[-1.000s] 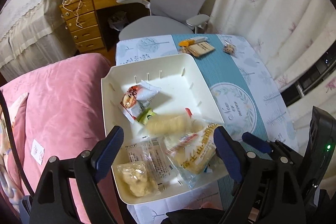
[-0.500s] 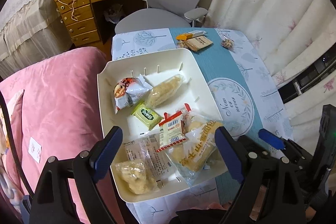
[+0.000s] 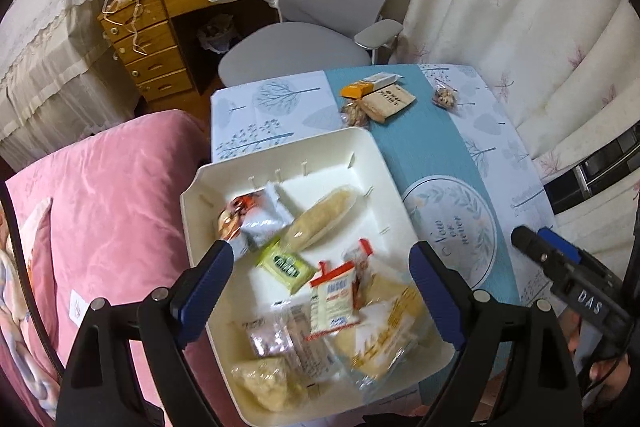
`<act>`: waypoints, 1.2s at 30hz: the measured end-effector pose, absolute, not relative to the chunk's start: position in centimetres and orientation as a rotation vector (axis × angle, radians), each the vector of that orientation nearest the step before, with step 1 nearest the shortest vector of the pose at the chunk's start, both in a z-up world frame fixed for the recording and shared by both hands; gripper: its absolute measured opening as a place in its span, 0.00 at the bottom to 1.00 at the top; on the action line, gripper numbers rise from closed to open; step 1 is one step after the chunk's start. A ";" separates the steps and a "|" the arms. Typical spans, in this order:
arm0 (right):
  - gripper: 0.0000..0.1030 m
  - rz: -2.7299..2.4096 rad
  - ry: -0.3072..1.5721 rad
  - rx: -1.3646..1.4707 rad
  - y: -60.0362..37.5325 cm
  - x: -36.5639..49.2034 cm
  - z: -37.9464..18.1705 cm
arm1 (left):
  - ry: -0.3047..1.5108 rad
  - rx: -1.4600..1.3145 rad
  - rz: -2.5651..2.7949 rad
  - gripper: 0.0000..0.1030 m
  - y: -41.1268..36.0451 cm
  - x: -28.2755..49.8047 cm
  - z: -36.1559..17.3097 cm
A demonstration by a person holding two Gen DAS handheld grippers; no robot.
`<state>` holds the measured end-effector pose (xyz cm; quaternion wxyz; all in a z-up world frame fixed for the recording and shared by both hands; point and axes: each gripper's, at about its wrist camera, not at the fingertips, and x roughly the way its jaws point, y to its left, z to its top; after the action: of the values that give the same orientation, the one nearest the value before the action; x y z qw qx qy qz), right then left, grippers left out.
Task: Organize snacks
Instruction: 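Withdraw both open tools from the tray toward the remaining snacks, then grasp orange-white oat stick bar with left tool while right reaches nut bag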
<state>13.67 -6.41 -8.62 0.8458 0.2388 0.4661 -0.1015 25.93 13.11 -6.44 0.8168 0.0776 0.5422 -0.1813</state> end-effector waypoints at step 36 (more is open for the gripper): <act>0.71 -0.229 0.896 0.414 -25.0 35.5 -20.2 | 1.207 0.510 -0.467 0.86 -10.8 49.4 -19.6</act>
<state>35.51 -24.96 -20.19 0.8743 0.1984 0.4292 -0.1098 49.45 -10.85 -19.64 0.7677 0.2349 0.5562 -0.2149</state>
